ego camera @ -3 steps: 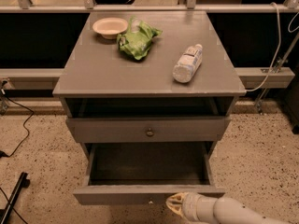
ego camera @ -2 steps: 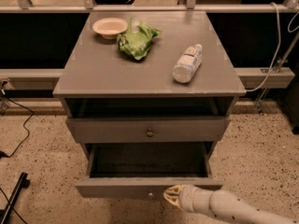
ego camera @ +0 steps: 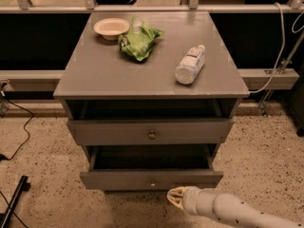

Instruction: Close middle drawer

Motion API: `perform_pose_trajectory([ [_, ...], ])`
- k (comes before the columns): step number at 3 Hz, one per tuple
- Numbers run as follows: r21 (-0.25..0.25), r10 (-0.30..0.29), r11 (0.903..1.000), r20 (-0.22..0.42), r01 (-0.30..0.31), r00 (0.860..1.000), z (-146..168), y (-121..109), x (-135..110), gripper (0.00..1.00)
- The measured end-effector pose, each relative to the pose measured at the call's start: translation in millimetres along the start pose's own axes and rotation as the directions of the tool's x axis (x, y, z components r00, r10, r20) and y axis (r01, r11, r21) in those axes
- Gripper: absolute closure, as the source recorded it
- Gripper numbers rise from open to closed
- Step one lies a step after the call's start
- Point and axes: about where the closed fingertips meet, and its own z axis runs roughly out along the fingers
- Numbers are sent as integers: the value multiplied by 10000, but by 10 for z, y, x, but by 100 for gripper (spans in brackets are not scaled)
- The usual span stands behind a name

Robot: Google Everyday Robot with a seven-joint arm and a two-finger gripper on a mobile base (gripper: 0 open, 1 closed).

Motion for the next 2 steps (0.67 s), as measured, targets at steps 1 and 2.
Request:
perform_pose_trajectory([
  [1,545,2,9985,367,-22,9993,59,-191,105,100],
  [2,1376,402,9893,563,-477,9976,51,-575,356,100],
])
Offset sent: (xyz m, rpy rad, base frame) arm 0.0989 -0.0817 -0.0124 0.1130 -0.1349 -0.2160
